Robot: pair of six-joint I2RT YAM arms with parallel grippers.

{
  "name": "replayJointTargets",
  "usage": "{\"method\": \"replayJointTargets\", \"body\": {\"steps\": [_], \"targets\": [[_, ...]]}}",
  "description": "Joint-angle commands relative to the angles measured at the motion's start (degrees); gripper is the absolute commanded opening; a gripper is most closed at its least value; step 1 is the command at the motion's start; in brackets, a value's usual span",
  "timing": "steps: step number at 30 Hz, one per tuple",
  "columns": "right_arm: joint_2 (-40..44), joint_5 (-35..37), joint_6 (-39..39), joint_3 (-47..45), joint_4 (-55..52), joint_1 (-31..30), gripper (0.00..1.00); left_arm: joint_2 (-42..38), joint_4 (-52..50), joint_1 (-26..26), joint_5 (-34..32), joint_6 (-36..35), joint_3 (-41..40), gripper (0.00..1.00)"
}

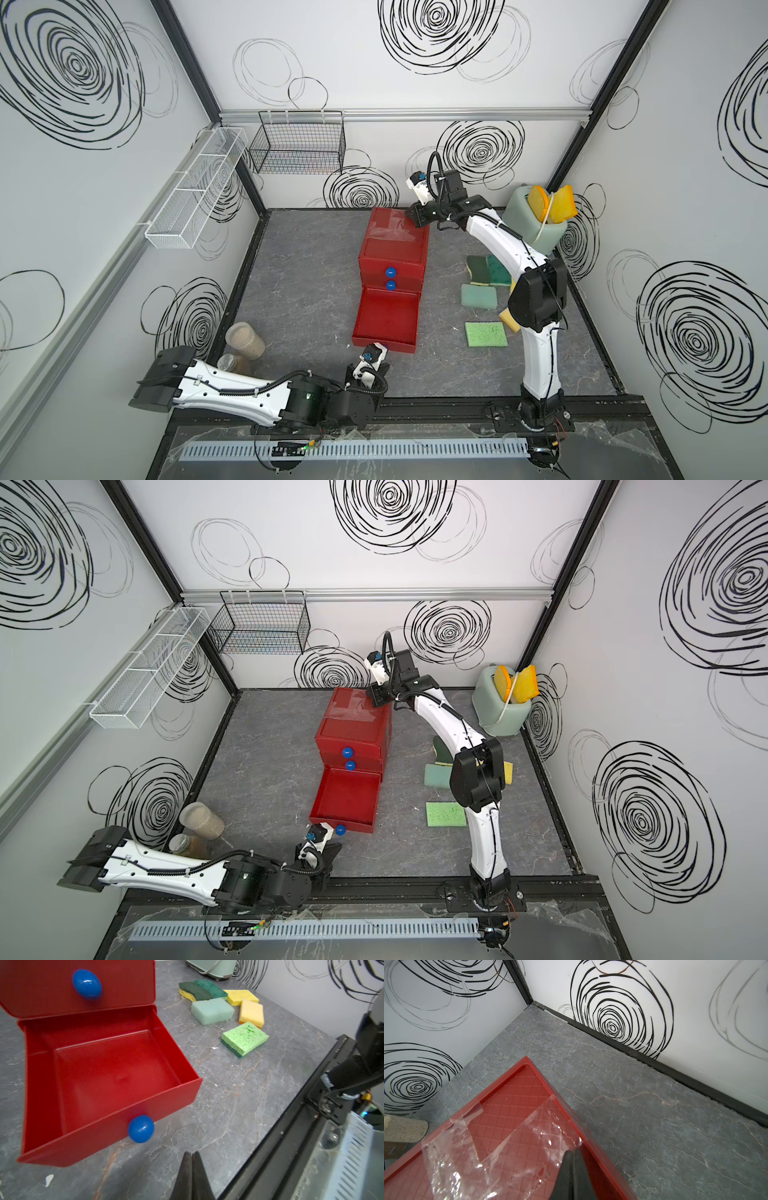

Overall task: Take the sponge out of the drawer
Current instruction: Close the drawer in the storage box.

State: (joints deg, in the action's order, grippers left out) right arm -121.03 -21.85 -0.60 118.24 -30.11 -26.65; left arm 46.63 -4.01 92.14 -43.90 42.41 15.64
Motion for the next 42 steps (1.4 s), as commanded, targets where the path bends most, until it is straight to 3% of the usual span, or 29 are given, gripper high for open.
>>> {"method": "replayJointTargets", "body": {"steps": [1,11,18,25,33,42], "targets": [[-1.9,-0.2,1.0,-0.6,-5.8,0.3,0.00,2.9,4.9,-2.3,-3.2,-0.8,-0.5,0.00],[-0.5,-0.8,1.0,-3.0,-5.1,1.0,0.00,12.1,15.9,-10.4,3.5,-7.1,-2.2,0.00],[-0.2,-1.8,0.4,-4.8,-3.7,1.2,0.00,16.0,25.2,-21.1,14.2,-12.8,-4.8,0.00],[0.2,-2.0,0.6,-5.8,-3.6,1.4,0.00,21.6,32.8,-26.5,17.1,-15.8,-4.9,0.00],[0.8,-2.3,0.7,-7.9,-3.3,1.4,0.00,31.6,45.5,-34.2,20.5,-20.3,-0.5,0.00],[1.7,-2.9,0.7,-10.1,-2.8,1.4,0.00,43.2,52.4,-37.4,21.5,-21.5,7.8,0.00]]}}
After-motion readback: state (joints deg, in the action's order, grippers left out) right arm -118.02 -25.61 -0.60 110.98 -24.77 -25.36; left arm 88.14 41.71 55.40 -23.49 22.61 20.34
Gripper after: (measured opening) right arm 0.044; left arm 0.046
